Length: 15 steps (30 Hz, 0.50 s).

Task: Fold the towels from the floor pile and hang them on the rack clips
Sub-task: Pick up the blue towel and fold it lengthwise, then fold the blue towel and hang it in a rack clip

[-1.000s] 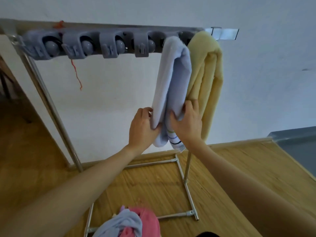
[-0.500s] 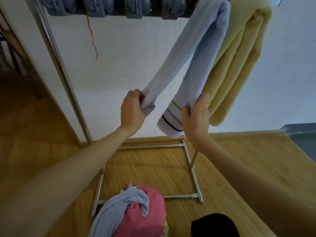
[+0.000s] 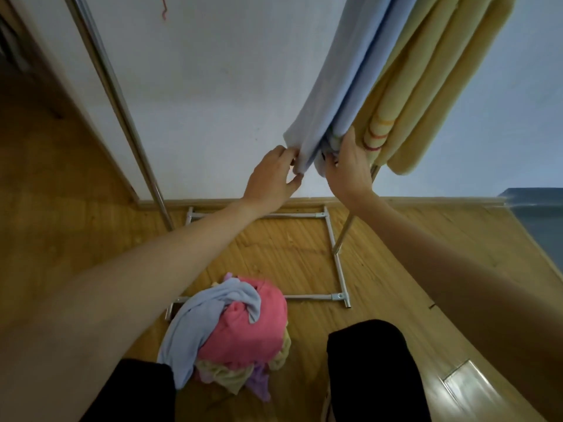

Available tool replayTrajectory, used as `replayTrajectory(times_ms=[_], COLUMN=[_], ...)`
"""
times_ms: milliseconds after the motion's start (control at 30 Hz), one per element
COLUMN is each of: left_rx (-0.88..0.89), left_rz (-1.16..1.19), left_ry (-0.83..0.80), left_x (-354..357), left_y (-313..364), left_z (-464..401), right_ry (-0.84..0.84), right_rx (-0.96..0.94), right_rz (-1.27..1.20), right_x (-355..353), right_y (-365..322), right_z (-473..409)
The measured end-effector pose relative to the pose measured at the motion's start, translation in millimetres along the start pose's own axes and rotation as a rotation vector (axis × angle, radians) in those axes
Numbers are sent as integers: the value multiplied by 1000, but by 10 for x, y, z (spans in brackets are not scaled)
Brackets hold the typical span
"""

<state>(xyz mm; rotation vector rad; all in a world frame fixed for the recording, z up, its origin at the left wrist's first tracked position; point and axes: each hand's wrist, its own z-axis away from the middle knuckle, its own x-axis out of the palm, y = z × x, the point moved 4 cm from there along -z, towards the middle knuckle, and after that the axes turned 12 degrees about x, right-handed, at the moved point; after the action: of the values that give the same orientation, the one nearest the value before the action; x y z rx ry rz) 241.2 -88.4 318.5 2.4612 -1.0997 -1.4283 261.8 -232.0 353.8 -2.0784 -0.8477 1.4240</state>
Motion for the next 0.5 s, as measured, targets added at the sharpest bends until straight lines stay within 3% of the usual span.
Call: replayTrajectory(times_ms=[300,500], left_rx=[-271,-505], left_rz=[3,-25], left_ry=[-249,-395], left_x=[351,494], left_y=[-528,-1026], left_z=[1099,2184], right_ry=[-391,-828], right_rx=[199,211], right_rz=[285,437], right_x=[598,1367], right_y=[746,1126], right_z=[672,1501])
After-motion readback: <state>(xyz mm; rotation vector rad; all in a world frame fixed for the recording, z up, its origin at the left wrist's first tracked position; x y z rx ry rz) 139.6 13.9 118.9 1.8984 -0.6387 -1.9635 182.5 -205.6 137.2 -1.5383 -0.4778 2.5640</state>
